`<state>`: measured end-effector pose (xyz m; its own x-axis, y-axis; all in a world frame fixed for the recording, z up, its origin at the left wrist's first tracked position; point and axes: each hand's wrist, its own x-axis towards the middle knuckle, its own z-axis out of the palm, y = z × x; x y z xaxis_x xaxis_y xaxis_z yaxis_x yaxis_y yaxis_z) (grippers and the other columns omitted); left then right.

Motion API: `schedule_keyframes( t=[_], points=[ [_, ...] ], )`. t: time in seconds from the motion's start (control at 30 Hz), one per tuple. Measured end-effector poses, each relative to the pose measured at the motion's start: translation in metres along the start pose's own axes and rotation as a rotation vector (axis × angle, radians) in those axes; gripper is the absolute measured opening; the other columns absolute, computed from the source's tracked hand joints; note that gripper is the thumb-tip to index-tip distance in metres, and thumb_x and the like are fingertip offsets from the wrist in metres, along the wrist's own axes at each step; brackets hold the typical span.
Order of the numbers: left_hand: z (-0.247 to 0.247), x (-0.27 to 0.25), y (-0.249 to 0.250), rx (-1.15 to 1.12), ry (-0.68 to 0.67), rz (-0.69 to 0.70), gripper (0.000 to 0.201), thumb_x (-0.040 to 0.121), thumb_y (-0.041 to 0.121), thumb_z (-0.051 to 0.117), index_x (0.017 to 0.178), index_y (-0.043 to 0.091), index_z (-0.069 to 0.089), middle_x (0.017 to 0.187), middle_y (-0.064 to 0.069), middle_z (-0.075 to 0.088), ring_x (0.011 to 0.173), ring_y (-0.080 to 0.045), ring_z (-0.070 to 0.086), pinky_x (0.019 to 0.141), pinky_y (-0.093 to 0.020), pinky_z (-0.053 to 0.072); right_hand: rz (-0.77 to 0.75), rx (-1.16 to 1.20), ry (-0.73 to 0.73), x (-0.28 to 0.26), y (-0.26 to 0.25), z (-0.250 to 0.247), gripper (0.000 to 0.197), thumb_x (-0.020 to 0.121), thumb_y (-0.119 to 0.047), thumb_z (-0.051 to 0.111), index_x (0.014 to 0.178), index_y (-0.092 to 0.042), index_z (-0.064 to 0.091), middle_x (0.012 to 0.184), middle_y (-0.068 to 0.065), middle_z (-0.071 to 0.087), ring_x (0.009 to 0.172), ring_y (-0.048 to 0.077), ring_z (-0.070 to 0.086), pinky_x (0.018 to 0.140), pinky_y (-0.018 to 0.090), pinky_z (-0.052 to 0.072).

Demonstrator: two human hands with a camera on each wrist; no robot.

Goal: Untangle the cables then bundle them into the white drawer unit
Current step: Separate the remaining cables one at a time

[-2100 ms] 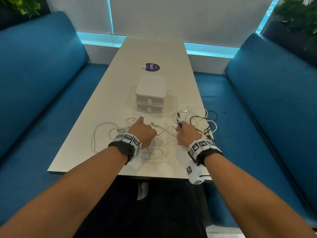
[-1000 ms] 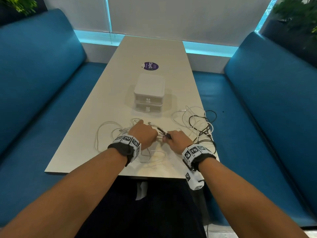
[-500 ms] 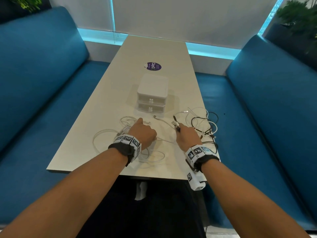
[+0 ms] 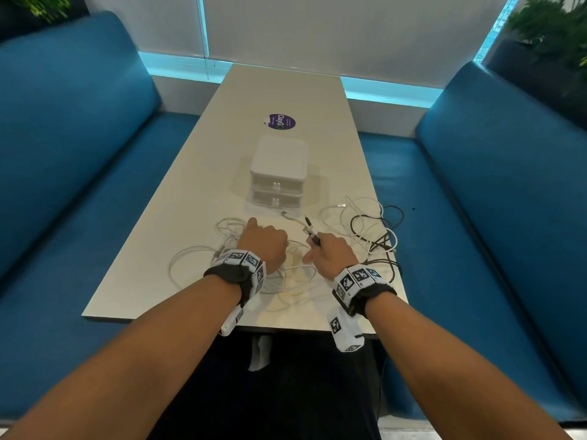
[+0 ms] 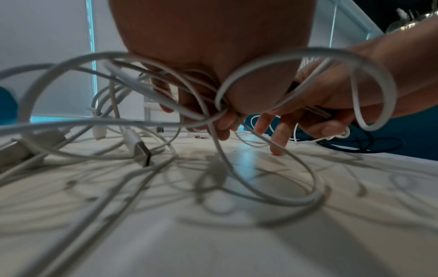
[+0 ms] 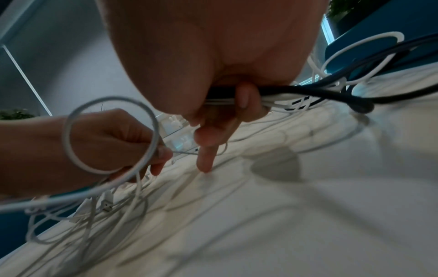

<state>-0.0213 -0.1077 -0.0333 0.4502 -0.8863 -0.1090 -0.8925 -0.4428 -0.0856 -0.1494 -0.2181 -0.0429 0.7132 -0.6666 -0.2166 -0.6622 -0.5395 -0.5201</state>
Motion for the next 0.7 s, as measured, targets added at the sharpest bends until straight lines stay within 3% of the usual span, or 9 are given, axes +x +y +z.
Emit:
schedule_keyframes(
  t=[0.13,0.23,0.37,0.5,0.6,0.7],
  points=[
    [0.002,-0.002,0.004,-0.044,0.027,0.032,0.031,0.105,0.03,0.035,0.083,0.021,0.055,0.074,0.0,0.059,0.071,-0.025,0.054,0.097,-0.044,0.029,-0.032,0.026,-0.006,0.001,0.002,0.006,0.029,0.096,-0.044,0.042,0.09,-0.021,0.058,0.083,0.003,0.073,0.084,0.026,0.067,0.078,0.043,0.055],
    [0.005,-0.001,0.005,-0.05,0.078,0.064,0.029,0.106,0.033,0.034,0.086,0.023,0.053,0.071,0.001,0.059,0.068,-0.025,0.054,0.095,-0.042,0.028,-0.063,0.076,0.0,-0.001,-0.001,0.007,0.033,0.102,-0.044,0.039,0.088,-0.02,0.056,0.077,0.003,0.071,0.078,0.025,0.067,0.076,0.041,0.054],
    [0.008,0.0,0.008,-0.051,0.084,0.103,0.02,0.105,0.028,0.038,0.098,0.025,0.057,0.059,0.008,0.043,0.063,-0.022,0.049,0.095,-0.04,0.027,-0.101,0.115,-0.051,-0.001,-0.003,0.008,0.028,0.104,-0.038,0.041,0.099,-0.017,0.06,0.084,0.006,0.07,0.08,0.025,0.067,0.076,0.039,0.054],
    [0.013,-0.001,0.005,-0.028,0.105,0.146,0.022,0.107,0.031,0.036,0.106,0.032,0.058,0.063,0.009,0.051,0.062,-0.019,0.049,0.097,-0.038,0.029,-0.138,0.093,-0.079,-0.001,0.0,0.009,0.026,0.104,-0.034,0.042,0.094,-0.015,0.056,0.089,0.007,0.067,0.086,0.026,0.063,0.075,0.036,0.048],
    [0.013,-0.002,-0.001,0.032,0.108,0.177,0.023,0.107,0.033,0.035,0.102,0.031,0.057,0.065,0.008,0.053,0.058,-0.016,0.041,0.101,-0.039,0.029,-0.178,0.06,-0.052,-0.002,0.004,0.01,0.023,0.103,-0.038,0.043,0.091,-0.02,0.052,0.086,0.004,0.064,0.084,0.026,0.062,0.072,0.035,0.046],
    [0.011,-0.005,-0.004,0.123,0.074,0.242,0.017,0.103,0.027,0.039,0.096,0.028,0.054,0.063,0.005,0.054,0.06,-0.021,0.047,0.1,-0.042,0.026,-0.209,-0.087,-0.018,-0.004,0.009,0.014,0.023,0.101,-0.044,0.043,0.088,-0.025,0.047,0.084,0.004,0.063,0.081,0.027,0.058,0.072,0.04,0.05]
  ],
)
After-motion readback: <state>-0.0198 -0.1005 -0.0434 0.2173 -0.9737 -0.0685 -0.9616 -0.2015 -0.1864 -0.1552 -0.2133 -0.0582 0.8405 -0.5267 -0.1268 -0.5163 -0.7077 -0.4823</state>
